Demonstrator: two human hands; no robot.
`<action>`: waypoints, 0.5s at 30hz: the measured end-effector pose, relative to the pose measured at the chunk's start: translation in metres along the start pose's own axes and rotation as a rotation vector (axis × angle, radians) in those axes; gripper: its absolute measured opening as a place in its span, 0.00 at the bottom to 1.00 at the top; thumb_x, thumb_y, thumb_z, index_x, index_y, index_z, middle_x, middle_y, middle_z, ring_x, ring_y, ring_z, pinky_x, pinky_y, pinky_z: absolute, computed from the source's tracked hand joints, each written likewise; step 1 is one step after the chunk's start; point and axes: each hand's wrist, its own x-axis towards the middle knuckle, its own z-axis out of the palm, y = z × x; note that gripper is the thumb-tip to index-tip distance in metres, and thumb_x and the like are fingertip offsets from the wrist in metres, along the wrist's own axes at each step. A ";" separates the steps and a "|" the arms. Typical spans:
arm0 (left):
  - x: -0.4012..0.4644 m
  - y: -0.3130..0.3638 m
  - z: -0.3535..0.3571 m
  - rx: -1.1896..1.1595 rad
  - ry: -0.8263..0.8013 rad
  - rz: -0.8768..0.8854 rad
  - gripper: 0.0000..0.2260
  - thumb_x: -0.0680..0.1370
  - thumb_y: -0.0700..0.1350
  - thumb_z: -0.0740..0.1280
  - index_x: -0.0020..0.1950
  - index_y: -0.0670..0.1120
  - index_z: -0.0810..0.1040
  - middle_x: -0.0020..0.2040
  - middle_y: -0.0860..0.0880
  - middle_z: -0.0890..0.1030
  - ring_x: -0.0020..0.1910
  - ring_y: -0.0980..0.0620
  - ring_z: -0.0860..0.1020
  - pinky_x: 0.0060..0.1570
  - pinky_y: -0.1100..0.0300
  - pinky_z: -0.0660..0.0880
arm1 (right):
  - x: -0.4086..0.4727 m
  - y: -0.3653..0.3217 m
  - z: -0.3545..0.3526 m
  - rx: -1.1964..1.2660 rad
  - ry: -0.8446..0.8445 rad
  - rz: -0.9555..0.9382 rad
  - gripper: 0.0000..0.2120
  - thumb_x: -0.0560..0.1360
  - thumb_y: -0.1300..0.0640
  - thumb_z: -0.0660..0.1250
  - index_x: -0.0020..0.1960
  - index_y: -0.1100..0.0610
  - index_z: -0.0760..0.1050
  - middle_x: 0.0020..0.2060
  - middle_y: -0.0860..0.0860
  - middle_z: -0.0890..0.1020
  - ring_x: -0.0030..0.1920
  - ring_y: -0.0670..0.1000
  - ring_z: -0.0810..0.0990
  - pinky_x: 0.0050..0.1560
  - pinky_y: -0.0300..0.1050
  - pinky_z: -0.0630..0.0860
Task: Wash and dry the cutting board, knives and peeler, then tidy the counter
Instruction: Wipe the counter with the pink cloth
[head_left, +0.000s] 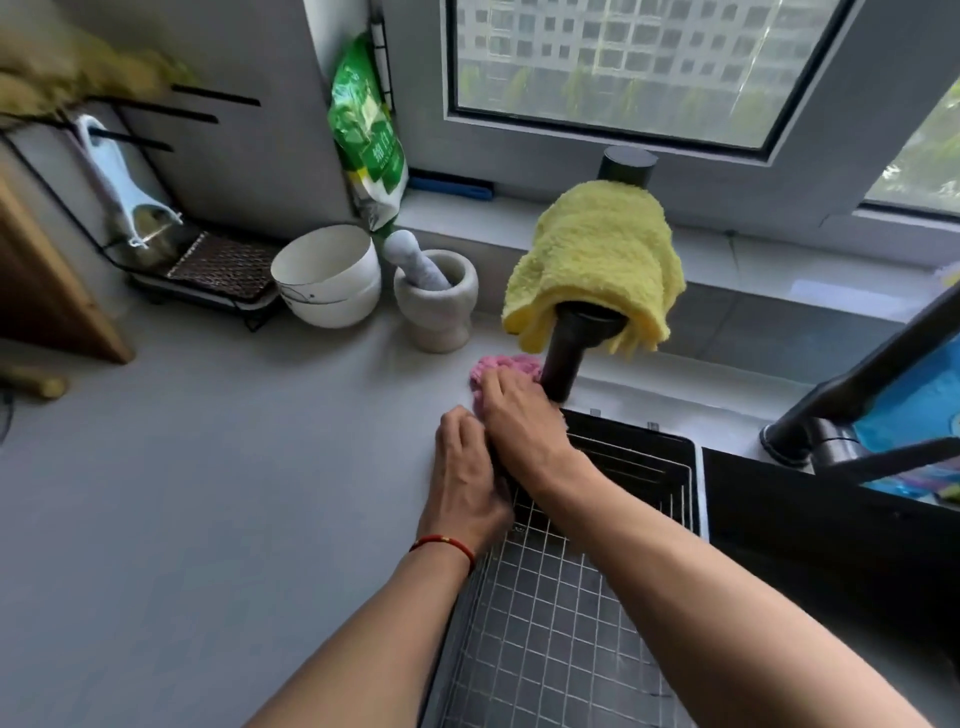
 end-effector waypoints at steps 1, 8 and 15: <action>0.000 -0.002 0.000 -0.009 0.009 0.011 0.19 0.67 0.30 0.67 0.51 0.45 0.64 0.57 0.44 0.66 0.54 0.45 0.70 0.59 0.52 0.75 | 0.010 0.001 0.003 0.008 -0.027 -0.032 0.19 0.87 0.56 0.51 0.74 0.62 0.63 0.69 0.60 0.71 0.69 0.61 0.70 0.68 0.53 0.66; 0.000 -0.012 0.005 -0.003 0.055 0.036 0.25 0.63 0.29 0.69 0.49 0.48 0.60 0.56 0.48 0.63 0.50 0.52 0.66 0.54 0.61 0.74 | 0.072 0.001 0.011 0.002 -0.008 0.086 0.23 0.86 0.50 0.53 0.78 0.54 0.60 0.76 0.59 0.63 0.76 0.62 0.60 0.76 0.59 0.53; 0.000 0.004 -0.011 -0.026 -0.045 -0.070 0.20 0.64 0.34 0.69 0.52 0.42 0.65 0.68 0.40 0.63 0.67 0.40 0.69 0.66 0.51 0.72 | -0.012 0.016 -0.014 0.428 -0.168 -0.352 0.27 0.69 0.59 0.63 0.66 0.44 0.78 0.58 0.47 0.84 0.58 0.49 0.79 0.58 0.45 0.75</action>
